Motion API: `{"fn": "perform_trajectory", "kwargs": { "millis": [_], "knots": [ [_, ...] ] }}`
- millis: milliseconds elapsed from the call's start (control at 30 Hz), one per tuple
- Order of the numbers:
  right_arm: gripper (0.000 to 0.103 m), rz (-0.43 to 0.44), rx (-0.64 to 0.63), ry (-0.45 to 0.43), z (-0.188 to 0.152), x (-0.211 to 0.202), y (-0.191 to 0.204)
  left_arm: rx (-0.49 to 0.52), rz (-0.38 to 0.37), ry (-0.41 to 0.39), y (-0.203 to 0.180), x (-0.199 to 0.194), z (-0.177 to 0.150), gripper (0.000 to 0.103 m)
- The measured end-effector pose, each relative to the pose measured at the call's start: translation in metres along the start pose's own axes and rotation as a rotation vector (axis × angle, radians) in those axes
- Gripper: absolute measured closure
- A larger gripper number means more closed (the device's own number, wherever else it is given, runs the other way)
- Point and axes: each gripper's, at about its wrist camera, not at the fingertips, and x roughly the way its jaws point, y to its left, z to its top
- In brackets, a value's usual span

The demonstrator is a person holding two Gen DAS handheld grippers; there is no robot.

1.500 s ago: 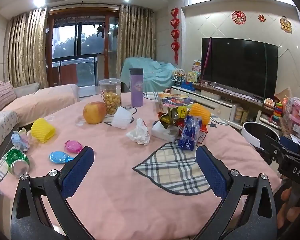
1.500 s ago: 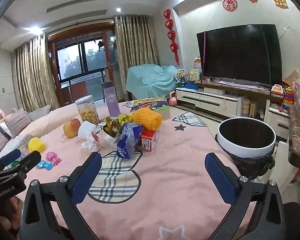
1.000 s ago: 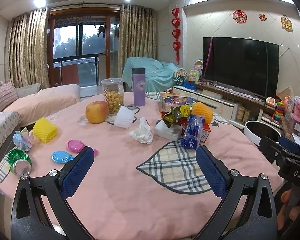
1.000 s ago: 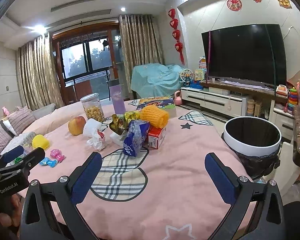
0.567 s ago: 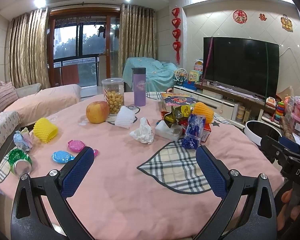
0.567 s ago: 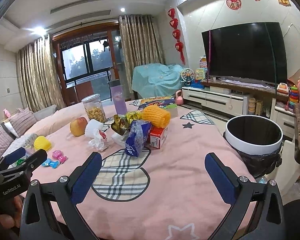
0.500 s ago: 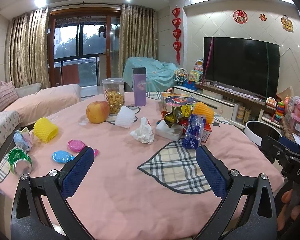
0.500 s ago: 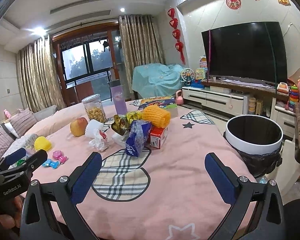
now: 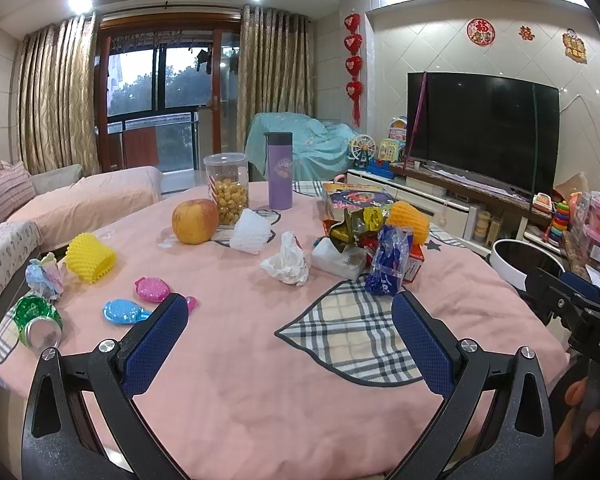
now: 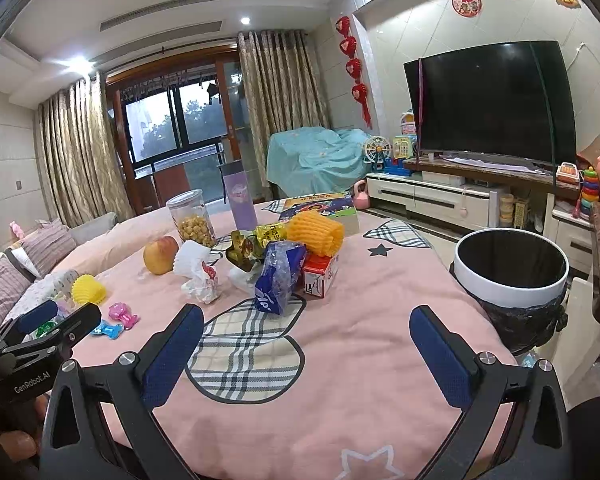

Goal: Collect trash

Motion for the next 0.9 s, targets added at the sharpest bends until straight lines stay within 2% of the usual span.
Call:
{"fn": "perform_trajectory", "kwargs": {
  "millis": [500,900],
  "knots": [
    [0.000,0.002,-0.007,0.017,-0.003,0.005,0.002,-0.004,-0.001,0.015,0.002,0.005,-0.004,0.000],
    [0.001,0.031,0.011,0.081,-0.002,0.032,0.006,-0.012,0.002,0.100,0.017,0.041,-0.006,0.000]
  ]
}}
